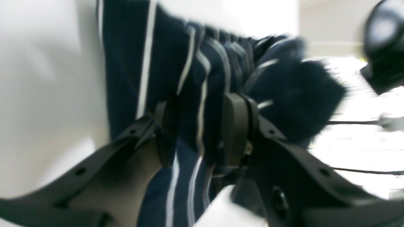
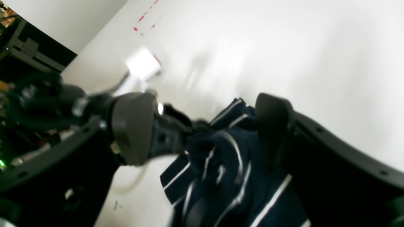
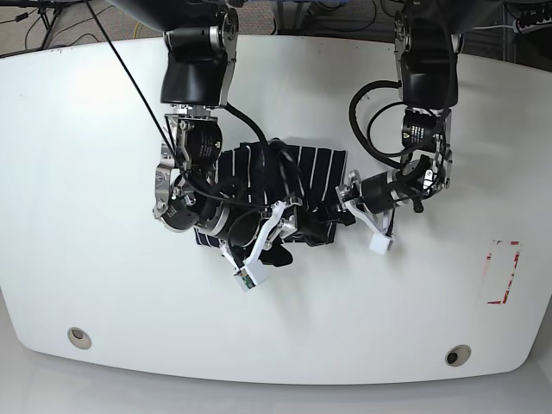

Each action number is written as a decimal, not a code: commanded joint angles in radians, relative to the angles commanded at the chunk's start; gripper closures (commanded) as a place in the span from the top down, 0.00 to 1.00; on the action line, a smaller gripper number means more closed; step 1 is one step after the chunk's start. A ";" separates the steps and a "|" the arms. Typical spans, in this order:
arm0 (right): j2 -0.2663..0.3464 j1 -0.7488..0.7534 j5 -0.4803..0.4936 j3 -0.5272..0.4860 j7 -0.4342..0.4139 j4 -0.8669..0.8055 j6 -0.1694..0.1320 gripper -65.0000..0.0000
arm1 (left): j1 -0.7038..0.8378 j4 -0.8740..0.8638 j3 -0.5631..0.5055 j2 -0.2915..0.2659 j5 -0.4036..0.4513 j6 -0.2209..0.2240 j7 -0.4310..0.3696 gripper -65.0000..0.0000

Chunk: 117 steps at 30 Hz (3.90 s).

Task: Layout the t-shirt on the table in an organized manner, then fold the t-shirt properly
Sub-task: 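Release the shirt with the left gripper and move it aside, then press and tuck the folded bundle with the right gripper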

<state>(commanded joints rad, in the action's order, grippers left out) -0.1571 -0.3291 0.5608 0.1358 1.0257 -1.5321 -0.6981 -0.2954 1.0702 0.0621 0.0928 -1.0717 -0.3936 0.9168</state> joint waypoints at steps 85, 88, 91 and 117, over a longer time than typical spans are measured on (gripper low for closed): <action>0.000 -0.055 -0.474 -0.258 -0.064 -0.183 0.000 0.03 | 0.169 -0.002 0.138 0.468 -0.183 -0.186 -0.002 0.34; 0.000 -0.058 -0.431 -0.258 -0.064 -0.157 0.000 0.03 | 0.169 -0.002 0.138 0.468 -0.183 -0.186 -0.002 0.34; 0.000 -0.060 -0.394 -0.258 -0.063 -0.150 0.000 0.03 | 0.169 -0.003 0.138 0.468 -0.181 -0.186 -0.002 0.34; 0.000 -0.058 -0.293 -0.350 0.041 -0.109 0.000 0.03 | 0.169 -0.006 0.138 0.433 -0.175 -0.184 -0.002 0.34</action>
<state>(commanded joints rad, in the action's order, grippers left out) -0.1571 -0.3874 0.2677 -0.2140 1.0671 -1.6410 -0.6981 -0.1266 1.0641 0.2002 0.5255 -1.2467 -0.5777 0.9152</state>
